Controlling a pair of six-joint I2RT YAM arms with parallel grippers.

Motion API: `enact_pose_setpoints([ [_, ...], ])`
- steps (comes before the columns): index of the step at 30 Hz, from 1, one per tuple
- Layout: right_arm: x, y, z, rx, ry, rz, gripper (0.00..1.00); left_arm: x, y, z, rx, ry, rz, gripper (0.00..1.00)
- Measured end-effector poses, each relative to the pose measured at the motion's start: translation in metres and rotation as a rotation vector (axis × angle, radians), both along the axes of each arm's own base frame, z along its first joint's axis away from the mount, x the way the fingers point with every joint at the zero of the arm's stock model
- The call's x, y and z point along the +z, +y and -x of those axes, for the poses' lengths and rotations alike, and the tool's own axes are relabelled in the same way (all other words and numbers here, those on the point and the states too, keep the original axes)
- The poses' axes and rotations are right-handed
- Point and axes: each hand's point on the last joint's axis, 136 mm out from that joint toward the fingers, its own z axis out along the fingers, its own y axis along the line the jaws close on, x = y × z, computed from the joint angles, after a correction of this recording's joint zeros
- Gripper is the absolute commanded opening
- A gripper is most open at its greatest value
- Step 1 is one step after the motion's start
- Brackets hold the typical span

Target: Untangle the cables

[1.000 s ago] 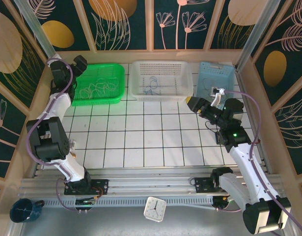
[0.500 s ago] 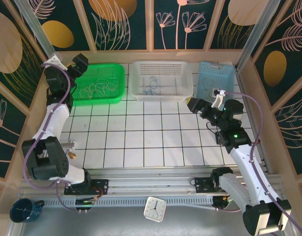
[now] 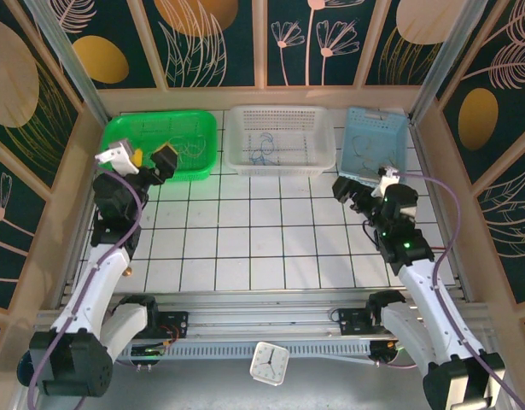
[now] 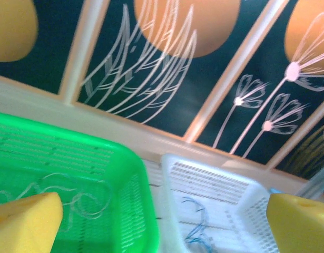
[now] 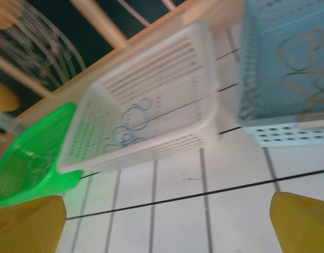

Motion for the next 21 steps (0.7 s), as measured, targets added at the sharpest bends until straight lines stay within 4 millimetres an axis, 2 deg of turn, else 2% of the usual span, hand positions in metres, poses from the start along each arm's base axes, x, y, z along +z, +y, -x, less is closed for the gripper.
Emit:
enact_pose_setpoints([
  [5, -0.033, -0.027, -0.005, -0.131, -0.012, 0.119, 0.99, -0.039, 0.026, 0.019, 0.148, -0.022, -0.098, 0.99],
  [8, -0.041, -0.044, -0.007, -0.203, -0.043, 0.202, 0.99, -0.056, 0.041, 0.025, 0.233, -0.037, -0.160, 0.99],
  [12, -0.041, -0.060, -0.009, -0.278, -0.104, 0.286, 0.99, -0.070, 0.053, 0.021, 0.307, -0.042, -0.229, 0.99],
  [14, -0.044, -0.065, -0.011, -0.306, -0.128, 0.318, 0.99, -0.084, 0.057, 0.017, 0.330, -0.020, -0.253, 0.99],
  [21, -0.076, -0.075, -0.018, -0.348, -0.134, 0.409, 0.99, -0.140, 0.070, 0.015, 0.392, 0.091, -0.314, 0.99],
])
